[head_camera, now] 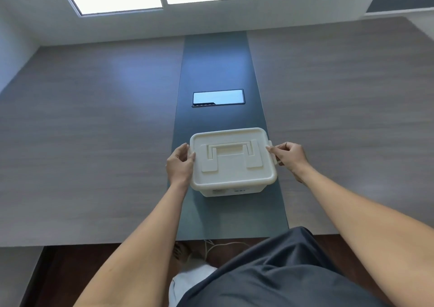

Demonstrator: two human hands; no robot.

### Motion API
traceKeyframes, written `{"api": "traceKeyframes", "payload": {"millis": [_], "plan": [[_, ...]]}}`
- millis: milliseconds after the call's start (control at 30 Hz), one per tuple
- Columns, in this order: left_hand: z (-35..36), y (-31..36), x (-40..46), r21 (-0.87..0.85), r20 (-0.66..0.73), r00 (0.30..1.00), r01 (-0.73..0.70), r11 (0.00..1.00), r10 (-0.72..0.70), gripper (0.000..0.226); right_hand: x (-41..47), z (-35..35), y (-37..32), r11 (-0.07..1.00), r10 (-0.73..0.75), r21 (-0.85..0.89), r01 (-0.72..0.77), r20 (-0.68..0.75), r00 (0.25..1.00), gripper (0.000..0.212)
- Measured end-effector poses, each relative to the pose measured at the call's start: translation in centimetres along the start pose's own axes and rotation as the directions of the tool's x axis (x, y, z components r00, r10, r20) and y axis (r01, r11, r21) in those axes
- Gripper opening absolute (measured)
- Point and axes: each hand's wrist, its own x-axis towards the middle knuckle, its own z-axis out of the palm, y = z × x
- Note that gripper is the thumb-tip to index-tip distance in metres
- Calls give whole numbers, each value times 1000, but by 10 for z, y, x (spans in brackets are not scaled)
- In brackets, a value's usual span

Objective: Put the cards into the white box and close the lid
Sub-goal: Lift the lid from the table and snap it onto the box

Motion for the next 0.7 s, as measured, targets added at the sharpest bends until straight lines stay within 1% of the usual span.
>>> {"api": "traceKeyframes", "payload": {"millis": [100,167,233,300,367,433,500,633,700], "plan": [[-3,0,0,29,44,999,12,1000,-14,45,-3,5,3,999,8,49,-8,-11,1000,30],[-5,-1,0,22,71,995,66,998,-67,40,-4,8,0,995,34,90,-34,4,999,28],[-7,-1,1,-7,101,978,184,983,-182,36,-4,10,-1,982,103,156,-110,50,993,32],[-10,1,1,-21,165,929,338,941,-330,36,-5,11,-2,954,185,208,-214,149,971,35],[-12,2,5,-24,209,892,416,909,-402,35,-5,10,-1,938,218,217,-272,242,945,36],[-12,2,11,-21,215,887,423,906,-409,30,-5,8,-1,938,208,219,-268,263,942,39],[-12,2,14,-28,215,886,426,904,-411,29,-3,5,-2,940,202,223,-260,253,946,40],[-12,-1,17,-21,193,895,415,910,-403,35,0,4,-5,930,236,222,-294,255,938,39],[-13,-1,20,23,162,910,383,923,-382,37,1,5,-5,931,245,211,-297,241,939,40]]}}
